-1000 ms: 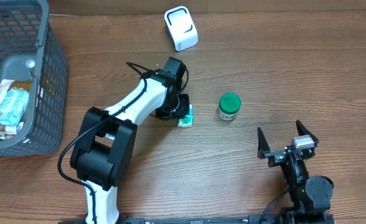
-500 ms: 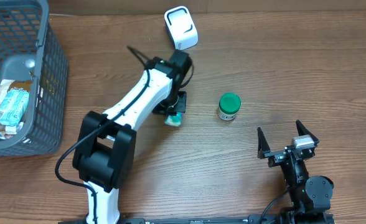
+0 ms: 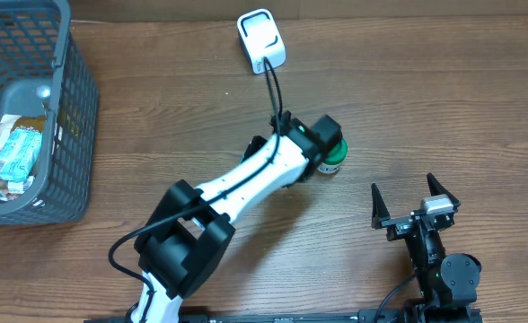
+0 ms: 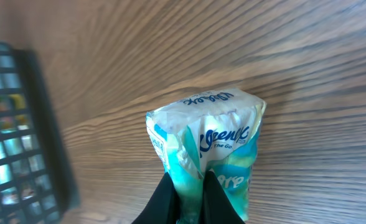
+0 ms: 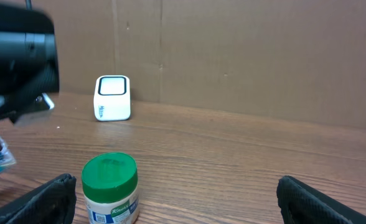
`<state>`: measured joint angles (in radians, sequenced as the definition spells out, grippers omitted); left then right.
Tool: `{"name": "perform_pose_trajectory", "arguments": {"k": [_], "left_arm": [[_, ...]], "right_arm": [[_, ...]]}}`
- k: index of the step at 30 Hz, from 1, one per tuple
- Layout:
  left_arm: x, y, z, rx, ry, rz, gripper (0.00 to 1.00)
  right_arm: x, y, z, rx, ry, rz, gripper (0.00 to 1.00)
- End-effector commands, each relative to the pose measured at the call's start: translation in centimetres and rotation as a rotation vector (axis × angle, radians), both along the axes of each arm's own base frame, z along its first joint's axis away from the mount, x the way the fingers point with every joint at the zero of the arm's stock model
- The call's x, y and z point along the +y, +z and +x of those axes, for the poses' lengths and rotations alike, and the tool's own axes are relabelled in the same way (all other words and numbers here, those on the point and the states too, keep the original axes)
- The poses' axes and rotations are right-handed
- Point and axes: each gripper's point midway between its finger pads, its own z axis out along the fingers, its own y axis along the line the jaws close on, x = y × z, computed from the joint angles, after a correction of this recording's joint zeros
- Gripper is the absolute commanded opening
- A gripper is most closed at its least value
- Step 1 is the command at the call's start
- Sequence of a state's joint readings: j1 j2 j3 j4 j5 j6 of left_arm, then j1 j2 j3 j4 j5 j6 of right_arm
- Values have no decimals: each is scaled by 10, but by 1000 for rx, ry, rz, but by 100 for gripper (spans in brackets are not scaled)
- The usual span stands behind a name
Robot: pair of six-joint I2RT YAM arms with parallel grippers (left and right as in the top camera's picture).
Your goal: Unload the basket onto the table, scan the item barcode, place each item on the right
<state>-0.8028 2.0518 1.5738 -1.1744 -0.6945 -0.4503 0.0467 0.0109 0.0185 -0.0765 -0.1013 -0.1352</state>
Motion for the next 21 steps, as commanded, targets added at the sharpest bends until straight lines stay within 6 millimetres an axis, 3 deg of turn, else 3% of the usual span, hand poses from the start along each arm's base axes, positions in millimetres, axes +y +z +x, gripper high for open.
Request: {"name": "perform_pose_trajectory", "arguments": {"k": [1,21], "left_arm": [[12,9,2,-138,8,108,4],[5,-36,-24,-121,31,27,7]], "right_arm": [[2,-3,0,0,10,-4,100],[2,-3,0,0,10,-4,100]]}}
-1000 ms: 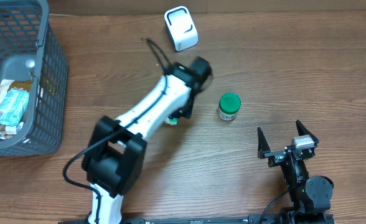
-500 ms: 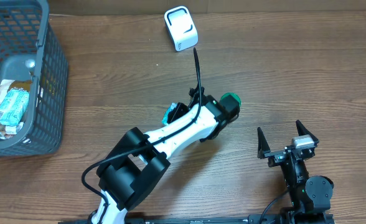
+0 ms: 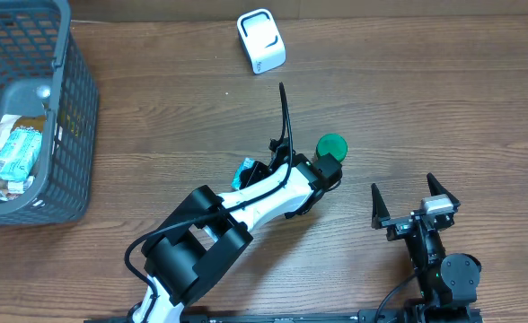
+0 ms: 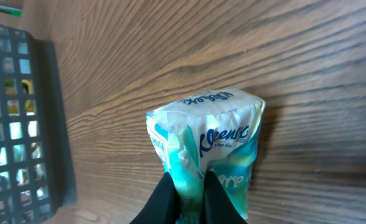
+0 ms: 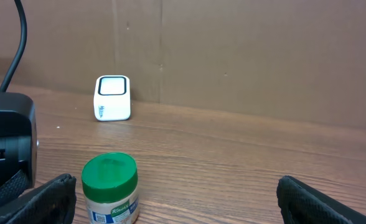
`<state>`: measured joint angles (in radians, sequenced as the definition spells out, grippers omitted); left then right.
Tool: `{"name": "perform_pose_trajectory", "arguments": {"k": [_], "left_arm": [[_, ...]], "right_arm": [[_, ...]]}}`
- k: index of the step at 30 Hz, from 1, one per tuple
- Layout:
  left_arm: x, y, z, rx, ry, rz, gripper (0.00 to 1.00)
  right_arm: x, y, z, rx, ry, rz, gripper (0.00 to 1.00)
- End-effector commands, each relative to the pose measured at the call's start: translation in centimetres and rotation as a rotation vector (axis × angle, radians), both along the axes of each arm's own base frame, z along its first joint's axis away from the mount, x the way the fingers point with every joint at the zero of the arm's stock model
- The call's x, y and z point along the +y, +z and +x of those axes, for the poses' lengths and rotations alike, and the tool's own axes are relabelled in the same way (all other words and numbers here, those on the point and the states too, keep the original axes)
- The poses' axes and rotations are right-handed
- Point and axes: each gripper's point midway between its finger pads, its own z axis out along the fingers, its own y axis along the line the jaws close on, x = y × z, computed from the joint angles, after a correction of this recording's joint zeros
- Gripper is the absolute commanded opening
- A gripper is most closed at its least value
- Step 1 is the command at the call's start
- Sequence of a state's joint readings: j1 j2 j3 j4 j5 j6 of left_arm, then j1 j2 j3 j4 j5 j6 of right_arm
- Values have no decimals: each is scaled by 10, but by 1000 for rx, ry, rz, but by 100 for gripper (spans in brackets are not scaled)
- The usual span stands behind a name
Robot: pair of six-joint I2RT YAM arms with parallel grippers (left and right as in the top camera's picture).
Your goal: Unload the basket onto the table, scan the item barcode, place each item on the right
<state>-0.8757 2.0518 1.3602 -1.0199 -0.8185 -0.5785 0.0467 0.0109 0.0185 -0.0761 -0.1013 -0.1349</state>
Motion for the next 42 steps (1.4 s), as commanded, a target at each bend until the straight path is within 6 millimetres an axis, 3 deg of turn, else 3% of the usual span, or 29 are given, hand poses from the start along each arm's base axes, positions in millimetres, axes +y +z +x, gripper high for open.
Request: {"name": "perform_pose_trajectory", "arguments": {"k": [1,8,9,12,13,18,24,27,30,38,42], "left_arm": [[-4,-4,-4,9,27,-58,8],[-12,-11,-8,42,35,-113,14],[-12,-11,-8,42,35,-113,19],[-12,-12,-8,46,37,-117,58],[-13,-12,-9,50,38,-120,63],[-19,-6,-10,60,73,-165,66],[-32,25,7,60,117,-251,67],[-39,33,13,127,132,-340,80],[-46,27,14,247,118,-442,86],[-15,10,15,389,133,-471,75],[-23,-8,3,507,84,-560,72]], "right_arm": [[2,-3,0,1,10,-5,100],[2,-3,0,1,9,-5,100],[2,-3,0,1,9,-5,100],[2,-3,0,1,10,-5,100],[2,-3,0,1,10,-5,100],[2,-3,0,1,10,-5,100],[2,-3,0,1,9,-5,100],[2,-3,0,1,10,-5,100],[2,-3,0,1,10,-5,100],[2,-3,0,1,10,-5,100],[2,-3,0,1,10,-5,100]]}}
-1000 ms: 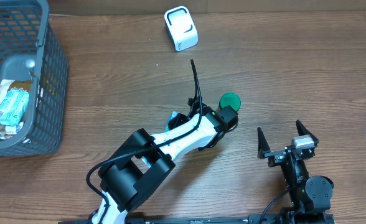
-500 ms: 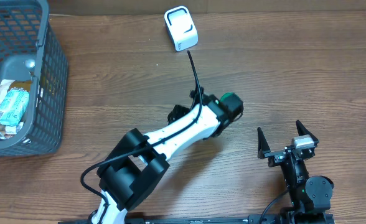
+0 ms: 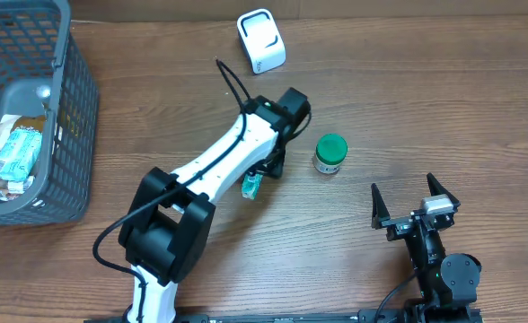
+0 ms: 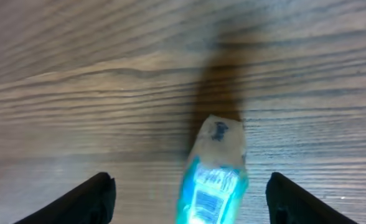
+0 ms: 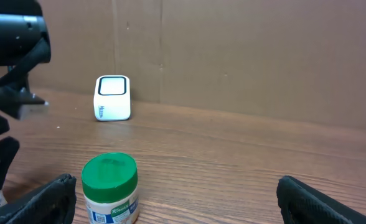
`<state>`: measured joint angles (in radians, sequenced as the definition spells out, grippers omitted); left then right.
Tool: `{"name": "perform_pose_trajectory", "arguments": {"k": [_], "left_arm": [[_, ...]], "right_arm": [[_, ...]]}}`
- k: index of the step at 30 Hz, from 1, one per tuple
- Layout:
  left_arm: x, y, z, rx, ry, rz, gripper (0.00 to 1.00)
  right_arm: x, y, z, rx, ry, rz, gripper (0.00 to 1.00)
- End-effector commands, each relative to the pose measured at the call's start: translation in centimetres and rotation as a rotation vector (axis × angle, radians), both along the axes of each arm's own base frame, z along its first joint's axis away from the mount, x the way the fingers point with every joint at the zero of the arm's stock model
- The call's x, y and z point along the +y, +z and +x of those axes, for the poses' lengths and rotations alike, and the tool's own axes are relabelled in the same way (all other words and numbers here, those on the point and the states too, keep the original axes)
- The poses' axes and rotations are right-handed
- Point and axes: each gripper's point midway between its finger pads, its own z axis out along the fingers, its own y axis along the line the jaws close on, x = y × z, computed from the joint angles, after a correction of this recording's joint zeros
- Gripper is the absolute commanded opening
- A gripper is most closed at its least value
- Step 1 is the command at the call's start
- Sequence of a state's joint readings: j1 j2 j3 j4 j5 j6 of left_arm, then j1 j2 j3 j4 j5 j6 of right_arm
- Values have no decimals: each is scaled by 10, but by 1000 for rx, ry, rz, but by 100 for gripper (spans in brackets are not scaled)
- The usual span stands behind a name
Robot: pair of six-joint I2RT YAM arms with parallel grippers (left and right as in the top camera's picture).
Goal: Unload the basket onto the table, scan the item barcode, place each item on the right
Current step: 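Set the tissue pack upright on the table and open the left gripper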
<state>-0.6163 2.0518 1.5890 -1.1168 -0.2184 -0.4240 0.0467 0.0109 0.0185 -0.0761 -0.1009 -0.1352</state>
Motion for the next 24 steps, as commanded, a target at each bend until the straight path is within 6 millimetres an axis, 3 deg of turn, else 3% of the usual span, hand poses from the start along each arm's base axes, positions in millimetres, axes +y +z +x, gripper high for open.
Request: {"name": "perform_pose_trajectory", "arguments": {"k": [1,4,7,10,12,18,24], "left_arm": [[-17,-15,-22,124,-100,-137,72],[-20,-28,-30,152,-123,-172,68],[-15,-37,-34,158,-121,-159,53],[-13,-42,-37,163,-119,-156,28],[-14,-43,-37,160,-109,-158,21],[-22,-42,-25,105,-55,-193,28],[-39,-25,-3,18,72,-248,33]], "right_arm": [[2,-3,0,1,10,-4,100],[2,-3,0,1,10,-4,100],[2,-3,0,1,10,-4,100],[2,-3,0,1,10,-4,100],[2,-3,0,1,10,-4,100],[2,-3,0,1,10,-4,100],[2,-3,0,1,10,-4,100]]}}
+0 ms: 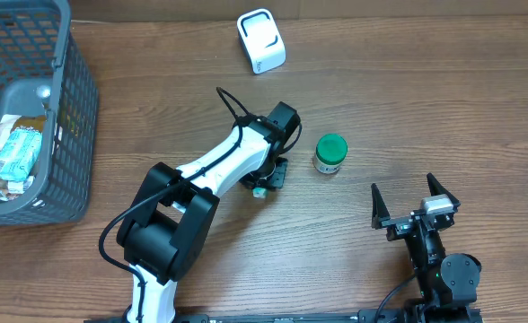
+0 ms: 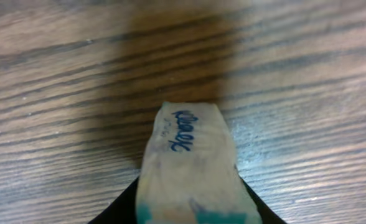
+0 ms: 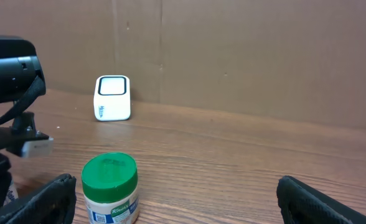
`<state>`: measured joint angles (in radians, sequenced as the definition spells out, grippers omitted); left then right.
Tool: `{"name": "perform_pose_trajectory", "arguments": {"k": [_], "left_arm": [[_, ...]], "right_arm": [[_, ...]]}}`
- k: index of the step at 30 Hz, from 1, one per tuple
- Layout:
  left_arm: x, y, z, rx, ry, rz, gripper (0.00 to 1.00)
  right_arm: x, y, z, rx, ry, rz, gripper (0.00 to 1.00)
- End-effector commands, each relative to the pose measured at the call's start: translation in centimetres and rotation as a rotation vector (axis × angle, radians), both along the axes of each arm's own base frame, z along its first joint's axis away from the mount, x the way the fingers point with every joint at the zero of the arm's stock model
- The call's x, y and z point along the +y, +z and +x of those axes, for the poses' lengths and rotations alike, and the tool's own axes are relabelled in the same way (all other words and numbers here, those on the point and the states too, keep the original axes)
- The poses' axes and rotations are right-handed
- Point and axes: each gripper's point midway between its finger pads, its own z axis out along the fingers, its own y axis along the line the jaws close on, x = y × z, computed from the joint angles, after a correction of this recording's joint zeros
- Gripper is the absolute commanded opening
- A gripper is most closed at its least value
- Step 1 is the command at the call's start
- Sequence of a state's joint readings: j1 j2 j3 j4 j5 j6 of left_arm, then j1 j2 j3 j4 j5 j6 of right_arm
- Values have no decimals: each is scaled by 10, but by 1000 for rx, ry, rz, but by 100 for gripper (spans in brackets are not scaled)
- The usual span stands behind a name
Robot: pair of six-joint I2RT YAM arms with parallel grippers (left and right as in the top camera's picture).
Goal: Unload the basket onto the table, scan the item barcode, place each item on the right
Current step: 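Set the tissue pack upright on the table and open the left gripper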
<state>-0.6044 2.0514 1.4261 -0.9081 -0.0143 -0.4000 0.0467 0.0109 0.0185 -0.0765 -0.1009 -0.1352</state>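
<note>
A white and teal tissue pack (image 2: 189,155) stands on the wooden table, left of the jar; only a sliver of the pack (image 1: 260,189) shows under the arm from overhead. My left gripper (image 1: 266,175) is down over it, black fingers pressed against both its sides, shut on it (image 2: 189,211). The white scanner (image 1: 261,40) stands at the table's far edge, also in the right wrist view (image 3: 112,98). My right gripper (image 1: 414,202) rests open at the front right, nothing between its fingers (image 3: 177,199).
A green-lidded jar (image 1: 330,153) stands just right of the left gripper and ahead of the right gripper (image 3: 110,188). A grey mesh basket (image 1: 66,117) with more packets sits at the far left. A cardboard wall (image 3: 245,56) backs the table.
The left gripper was open above the tissue pack standing on the table. Now it sits lower, with its fingers against both sides of the pack. The right arm is unchanged.
The left gripper first held the tissue pack beside the jar, below the scanner. Then it held the pack nearer the front. Then the pack stood on the table, free, under the open gripper. Now the fingers grip it again, on other sides.
</note>
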Motion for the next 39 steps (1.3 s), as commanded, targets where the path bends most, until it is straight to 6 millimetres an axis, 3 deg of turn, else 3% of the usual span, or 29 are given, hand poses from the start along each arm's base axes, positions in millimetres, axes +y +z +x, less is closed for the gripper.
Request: {"name": "perform_pose_trajectory", "arguments": {"k": [1,7,13,16,21,32,36,39], "left_arm": [[-20,22,20,-71,115,-69,33],[-40,32,28,-118,174,-120,35],[-23,30,23,-127,148,-22,47],[-19,29,16,-100,95,2,49],[-14,25,10,-77,99,21,27],[-46,28,22,-106,180,-135,24],[-49,29,24,-123,172,-136,29],[-49,28,23,-120,167,-133,46]], "right_arm": [[2,-3,0,0,10,-4,100],[2,-3,0,0,10,-4,100],[2,-3,0,0,10,-4,100],[2,-3,0,0,10,-4,100],[2,-3,0,0,10,-4,100],[2,-3,0,0,10,-4,100],[2,-3,0,0,10,-4,100],[2,-3,0,0,10,-4,100]]}}
